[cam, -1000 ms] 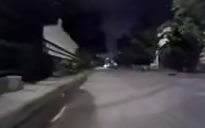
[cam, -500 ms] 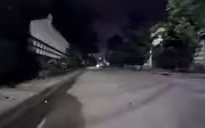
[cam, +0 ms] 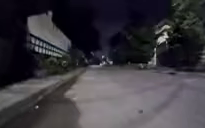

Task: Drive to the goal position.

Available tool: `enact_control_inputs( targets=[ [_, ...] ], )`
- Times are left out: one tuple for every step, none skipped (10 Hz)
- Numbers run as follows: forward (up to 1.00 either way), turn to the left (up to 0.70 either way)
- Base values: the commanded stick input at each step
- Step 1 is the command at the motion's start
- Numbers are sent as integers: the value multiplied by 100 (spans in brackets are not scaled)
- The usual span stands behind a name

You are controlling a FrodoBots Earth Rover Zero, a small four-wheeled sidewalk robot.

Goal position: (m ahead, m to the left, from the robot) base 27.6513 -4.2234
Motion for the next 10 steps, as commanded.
enact_control_inputs(
  targets=[
    [70, 0],
    [70, 0],
    [70, 0],
    [70, 0],
    [70, 0],
    [70, 0],
    [70, 0],
    [70, 0],
    [70, 0],
    [70, 0]
  ],
)
